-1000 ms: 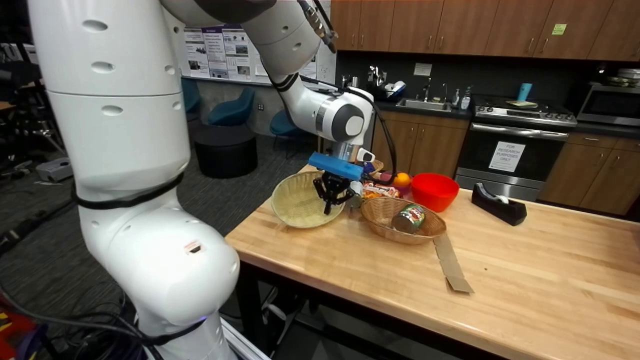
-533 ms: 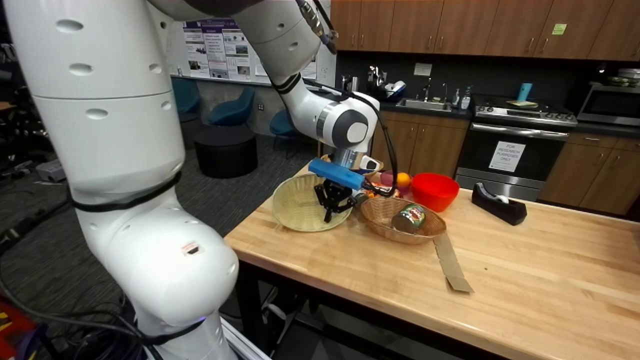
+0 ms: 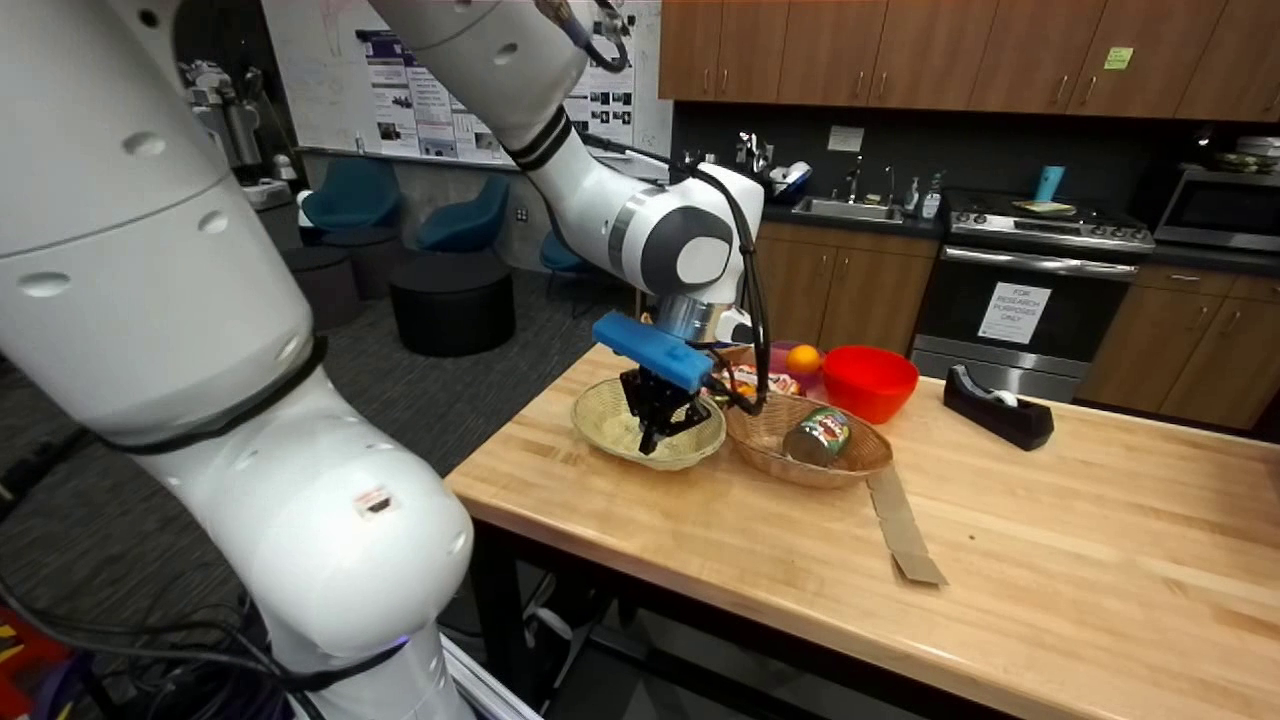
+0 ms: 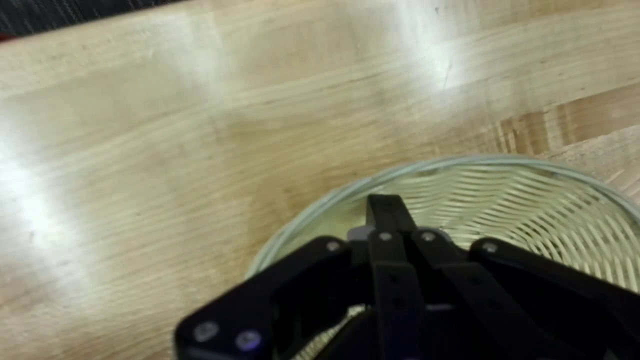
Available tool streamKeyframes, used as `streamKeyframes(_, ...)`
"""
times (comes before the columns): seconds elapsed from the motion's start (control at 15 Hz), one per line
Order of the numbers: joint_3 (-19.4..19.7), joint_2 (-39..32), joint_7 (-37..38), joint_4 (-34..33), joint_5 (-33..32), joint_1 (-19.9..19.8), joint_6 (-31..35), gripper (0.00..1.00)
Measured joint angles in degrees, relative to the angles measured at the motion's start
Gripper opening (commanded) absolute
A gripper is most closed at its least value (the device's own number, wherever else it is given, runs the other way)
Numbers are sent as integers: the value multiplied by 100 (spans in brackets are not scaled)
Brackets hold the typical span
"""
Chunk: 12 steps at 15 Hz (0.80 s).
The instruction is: Move the left basket to the right
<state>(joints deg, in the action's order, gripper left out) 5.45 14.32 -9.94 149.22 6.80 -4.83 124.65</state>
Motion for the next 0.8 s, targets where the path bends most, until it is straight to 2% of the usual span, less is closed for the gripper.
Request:
streamKeyframes(0.27,160,993,273,565,-94,-254,-119,0)
streamKeyframes(0.53,204,1762,485,857,-228,-459,-382,0)
streamKeyframes(0.67,164,1944,514,900,-224,-431,-501,0)
streamKeyframes(0.8,55,1967,514,901,-171,-231,-573,0)
